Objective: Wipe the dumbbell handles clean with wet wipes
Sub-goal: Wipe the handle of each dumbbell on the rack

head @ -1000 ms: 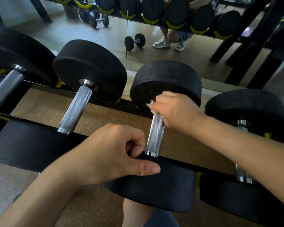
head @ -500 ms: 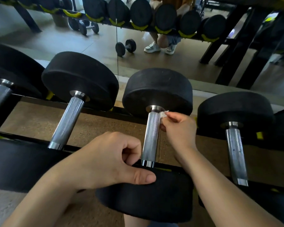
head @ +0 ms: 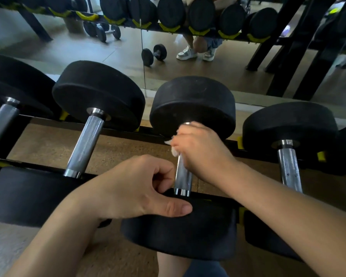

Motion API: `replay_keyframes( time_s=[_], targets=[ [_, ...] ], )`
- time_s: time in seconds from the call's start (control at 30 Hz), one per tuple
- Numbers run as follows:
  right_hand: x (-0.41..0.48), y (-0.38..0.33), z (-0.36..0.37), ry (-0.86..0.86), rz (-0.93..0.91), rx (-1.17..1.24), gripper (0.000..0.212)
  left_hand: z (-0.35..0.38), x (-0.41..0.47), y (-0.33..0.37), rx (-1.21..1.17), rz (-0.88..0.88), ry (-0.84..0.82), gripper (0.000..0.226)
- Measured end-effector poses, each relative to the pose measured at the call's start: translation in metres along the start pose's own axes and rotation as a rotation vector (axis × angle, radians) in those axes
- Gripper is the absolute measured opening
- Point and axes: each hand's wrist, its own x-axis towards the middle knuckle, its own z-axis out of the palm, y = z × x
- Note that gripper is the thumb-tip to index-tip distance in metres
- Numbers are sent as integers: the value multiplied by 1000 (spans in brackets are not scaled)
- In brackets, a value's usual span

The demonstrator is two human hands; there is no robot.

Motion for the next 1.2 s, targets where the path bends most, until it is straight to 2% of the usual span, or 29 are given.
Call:
replay_keyframes(
  time_s=[0.1, 0.23, 0.3, 0.33, 0.37, 0.43, 0.47, 0.63, 0.73, 0.8, 0.9, 0.97, 1.03, 1.13, 1.2],
  targets=[
    [-19, -5, -7, -25, -7, 171, 9, 1, -5, 0, 13, 5, 48, 47],
    [-26, 0, -18, -323, -190, 337, 5, 2, -7, 0, 17, 1, 72, 50],
    [-28, 6, -18, -325, -271, 355, 8, 2, -7, 0, 14, 13, 80, 52],
    [-25, 9, -15, -265, -286, 308, 10, 2, -7, -1, 8, 18, 83, 53],
    [-20, 12, -10, -171, -253, 258, 9, 2, -8, -2, 3, 22, 86, 53],
    [-8, 15, -6, 18, -71, 218, 8, 4, -9, -2, -7, 23, 100, 55],
    [-7, 15, -5, 53, -2, 229, 9, 5, -9, -3, -12, 22, 108, 55],
    [-45, 8, -14, -90, -18, 439, 11, 5, -11, -5, -36, -17, 141, 48],
    [-31, 15, -12, 91, 196, 396, 8, 2, -12, -2, 11, -54, 143, 49],
    [-24, 14, -13, 110, 370, 425, 7, 1, -15, 9, 167, -130, 163, 57],
    [-41, 1, -17, -98, 498, 619, 11, 4, -22, 30, 601, -320, 158, 77],
    [-52, -7, -19, -187, 581, 809, 14, 12, -28, 34, 778, -389, 184, 84],
    [-51, -6, -16, -104, 693, 915, 14, 21, -35, 34, 776, -412, 267, 81],
    [-45, -2, -8, 106, 850, 938, 21, 35, -46, 32, 747, -403, 400, 71],
    [-52, -5, -8, 64, 868, 994, 20, 43, -48, 27, 719, -360, 475, 66]
  ],
)
